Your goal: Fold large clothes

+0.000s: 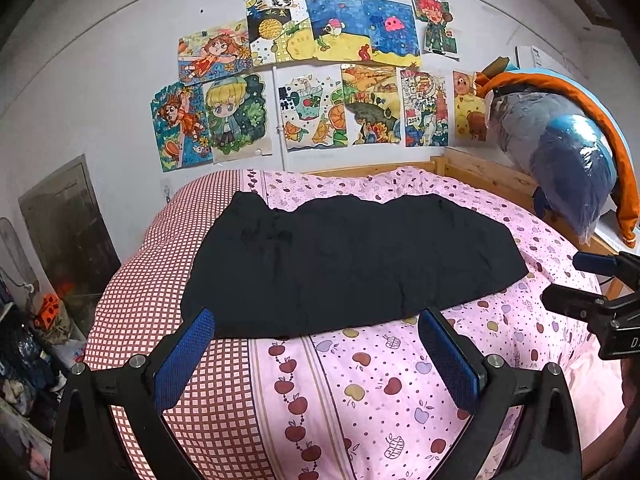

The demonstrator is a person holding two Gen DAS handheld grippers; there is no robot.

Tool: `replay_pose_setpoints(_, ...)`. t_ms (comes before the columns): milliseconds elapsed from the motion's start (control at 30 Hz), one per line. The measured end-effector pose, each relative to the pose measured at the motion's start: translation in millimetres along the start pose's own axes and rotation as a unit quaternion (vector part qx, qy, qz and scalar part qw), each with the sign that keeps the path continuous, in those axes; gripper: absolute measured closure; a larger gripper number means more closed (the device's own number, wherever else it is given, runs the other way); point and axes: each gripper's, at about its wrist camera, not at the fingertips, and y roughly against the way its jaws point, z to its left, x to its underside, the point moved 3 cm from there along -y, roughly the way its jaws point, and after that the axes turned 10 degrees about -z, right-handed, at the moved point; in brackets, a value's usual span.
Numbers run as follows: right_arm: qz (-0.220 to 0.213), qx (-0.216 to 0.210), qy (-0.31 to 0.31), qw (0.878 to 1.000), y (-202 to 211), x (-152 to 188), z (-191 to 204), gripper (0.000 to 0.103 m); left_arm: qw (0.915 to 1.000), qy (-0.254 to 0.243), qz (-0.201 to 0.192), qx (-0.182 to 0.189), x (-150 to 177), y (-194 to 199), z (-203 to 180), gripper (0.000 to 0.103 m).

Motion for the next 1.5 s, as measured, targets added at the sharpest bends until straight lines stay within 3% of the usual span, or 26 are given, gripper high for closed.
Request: replay_pose_setpoints(1500,0.003,-0.002,-0.002,1.0,-2.8,-0.8,-1.8,0.006,1.0,-0.001,0.001,0.0,-0.2,0.8,0.5,0.0)
